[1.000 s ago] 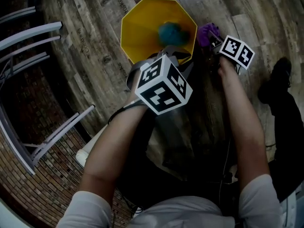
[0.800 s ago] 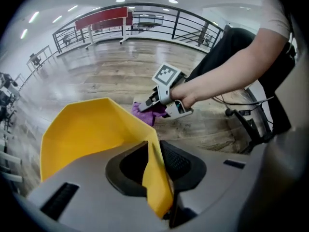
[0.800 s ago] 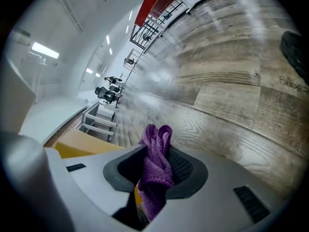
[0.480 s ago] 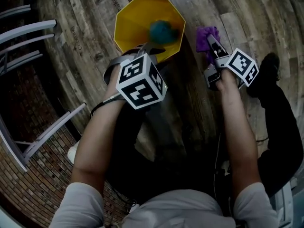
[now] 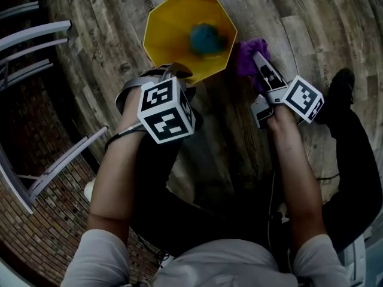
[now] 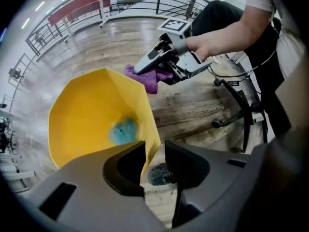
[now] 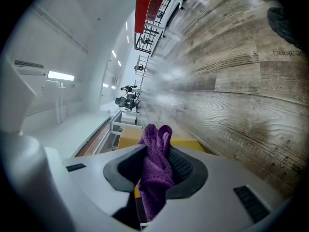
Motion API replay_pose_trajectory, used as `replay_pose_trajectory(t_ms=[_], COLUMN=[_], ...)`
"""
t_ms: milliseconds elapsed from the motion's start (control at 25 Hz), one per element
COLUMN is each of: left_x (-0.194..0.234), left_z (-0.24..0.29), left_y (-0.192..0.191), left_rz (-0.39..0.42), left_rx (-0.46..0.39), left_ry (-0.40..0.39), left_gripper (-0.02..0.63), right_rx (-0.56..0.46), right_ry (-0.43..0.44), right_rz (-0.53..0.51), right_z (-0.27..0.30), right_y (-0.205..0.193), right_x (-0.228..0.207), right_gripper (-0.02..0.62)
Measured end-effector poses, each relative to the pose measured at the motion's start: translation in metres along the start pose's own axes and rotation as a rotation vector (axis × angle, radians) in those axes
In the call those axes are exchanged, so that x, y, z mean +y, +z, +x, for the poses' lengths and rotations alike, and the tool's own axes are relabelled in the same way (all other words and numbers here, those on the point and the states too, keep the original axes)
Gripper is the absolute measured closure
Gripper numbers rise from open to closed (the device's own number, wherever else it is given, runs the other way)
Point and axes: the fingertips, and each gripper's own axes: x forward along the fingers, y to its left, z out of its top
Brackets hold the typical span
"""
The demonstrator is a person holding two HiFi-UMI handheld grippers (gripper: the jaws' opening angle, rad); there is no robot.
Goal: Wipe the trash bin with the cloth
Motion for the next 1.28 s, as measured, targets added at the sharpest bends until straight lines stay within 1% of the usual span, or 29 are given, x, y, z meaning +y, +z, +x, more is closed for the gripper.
replay_pose_trajectory(t_ms=[80, 160, 200, 240, 360, 440, 640, 720, 880, 1000, 1080, 1280], left_x=[0.010, 0.016, 0.018, 0.017, 0.009, 0.008, 0.010, 0.012, 0.008, 0.000, -0.003, 0.002], left_z=[0.009, 0.015, 0.017, 0.018, 0.018, 0.016, 0.013, 0.015, 0.015, 0.011, 0.010, 0.011], left_y=[-0.006, -0.004, -0.001, 0.002, 0.014, 0.023, 0.039, 0.043, 0.054, 0.060, 0.062, 0.066], left_rz=[-0.030, -0.040, -0.040, -0.038, -0.040, -0.037, -0.016, 0.003, 0.046, 0.051, 0.057, 0.062], left_rx=[0.025, 0.023, 0.017, 0.009, -0.030, -0.057, -0.098, -0.107, -0.137, -0.161, -0.166, -0.177], left_ry=[0.010, 0.023, 0.026, 0.025, 0.018, 0.032, 0.059, 0.063, 0.067, 0.060, 0.059, 0.053], left_gripper=[0.485, 0.496, 0.519, 0.528, 0.538, 0.548, 0.565, 0.571, 0.583, 0.583, 0.583, 0.581], right_rx=[0.002, -0.003, -0.006, -0.011, -0.027, -0.044, -0.073, -0.074, -0.073, -0.064, -0.057, -0.027], right_ry=[-0.002, 0.010, 0.022, 0.033, 0.051, 0.054, 0.079, 0.080, 0.056, 0.007, -0.010, -0.063], right_rz=[0.008, 0.021, 0.028, 0.033, 0.043, 0.046, 0.006, -0.005, -0.010, -0.003, 0.000, -0.008], right_z=[0.004, 0.006, 0.007, 0.006, 0.000, -0.005, -0.007, -0.002, 0.003, 0.001, 0.005, 0.033], right_y=[0.003, 0.005, 0.005, 0.005, 0.003, 0.006, 0.017, 0.019, 0.019, 0.015, 0.013, 0.012], right_x=[0.001, 0.006, 0.009, 0.013, 0.023, 0.028, 0.041, 0.040, 0.028, 0.014, 0.005, -0.029], right_gripper=[0.480, 0.480, 0.480, 0.480, 0.480, 0.480, 0.480, 0.480, 0.480, 0.480, 0.480, 0.480])
